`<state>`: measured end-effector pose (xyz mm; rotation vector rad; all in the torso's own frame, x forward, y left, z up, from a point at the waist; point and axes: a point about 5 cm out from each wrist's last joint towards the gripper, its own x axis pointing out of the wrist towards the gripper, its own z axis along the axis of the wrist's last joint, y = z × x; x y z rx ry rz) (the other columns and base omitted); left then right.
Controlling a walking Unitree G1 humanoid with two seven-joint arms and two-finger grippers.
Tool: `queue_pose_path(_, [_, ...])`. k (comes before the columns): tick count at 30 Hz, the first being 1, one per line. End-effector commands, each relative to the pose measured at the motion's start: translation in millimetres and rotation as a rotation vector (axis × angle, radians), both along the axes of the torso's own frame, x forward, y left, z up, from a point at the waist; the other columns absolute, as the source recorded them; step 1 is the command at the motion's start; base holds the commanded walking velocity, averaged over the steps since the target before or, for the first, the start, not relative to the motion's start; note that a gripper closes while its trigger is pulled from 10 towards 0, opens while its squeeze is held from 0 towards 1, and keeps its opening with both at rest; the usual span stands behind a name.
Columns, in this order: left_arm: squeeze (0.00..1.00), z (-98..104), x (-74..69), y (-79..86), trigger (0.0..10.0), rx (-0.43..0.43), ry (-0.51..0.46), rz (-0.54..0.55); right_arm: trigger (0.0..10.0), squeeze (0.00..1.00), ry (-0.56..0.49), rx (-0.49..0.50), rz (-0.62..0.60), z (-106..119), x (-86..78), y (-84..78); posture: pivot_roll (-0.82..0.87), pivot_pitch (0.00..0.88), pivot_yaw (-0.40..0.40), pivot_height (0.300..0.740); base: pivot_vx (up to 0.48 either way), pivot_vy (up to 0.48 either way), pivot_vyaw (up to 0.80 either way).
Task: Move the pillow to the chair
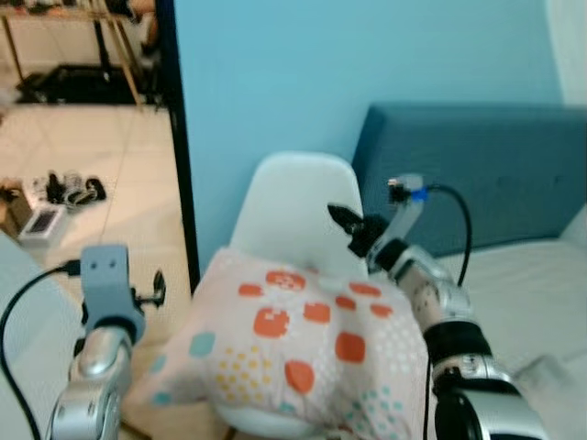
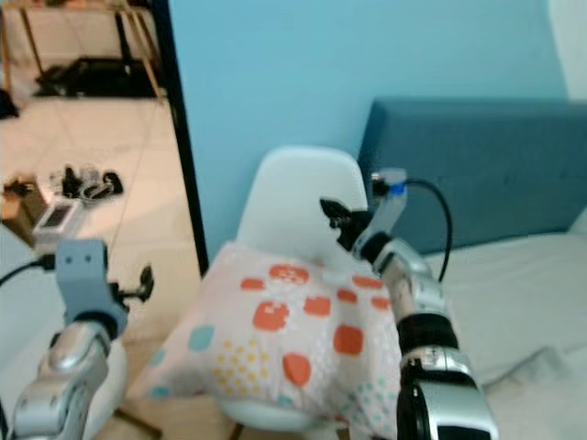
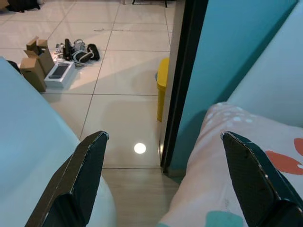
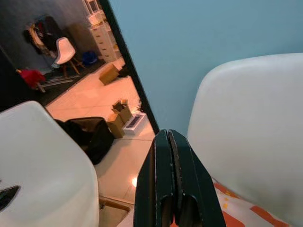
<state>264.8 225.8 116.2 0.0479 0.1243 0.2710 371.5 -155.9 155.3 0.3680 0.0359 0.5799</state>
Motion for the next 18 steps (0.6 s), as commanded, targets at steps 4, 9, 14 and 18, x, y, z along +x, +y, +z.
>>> queue_pose_path(4, [0.0, -17, -4.5, -2.9, 10.0, 0.02, 0.048, -0.019, 10.0, 0.0, 0.081, -0.083, -0.075, -27, -6.8, -16.3, 0.05, 0.0, -0.125, 0.74, 0.0, 0.0, 0.0])
queue_pose_path(9, [0.0, -32, -12.0, -4.8, 10.0, 0.048, 0.071, -0.044, 10.0, 0.0, 0.183, -0.183, -0.197, -68, -27.5, -33.5, 0.04, 0.0, -0.131, 0.74, 0.0, 0.0, 0.0])
queue_pose_path(14, [0.0, -45, -18.3, -13.0, 10.0, 0.038, 0.082, -0.081, 10.0, 0.0, 0.216, -0.252, -0.256, -86, -39.9, -37.3, 0.03, 0.0, -0.127, 0.74, 0.0, 0.0, 0.0])
queue_pose_path(18, [0.0, -48, -21.8, -20.8, 10.0, 0.015, 0.062, -0.105, 10.0, 0.0, 0.285, -0.261, -0.26, -108, -57.6, -35.0, 0.02, 0.0, -0.122, 0.74, 0.0, 0.0, 0.0])
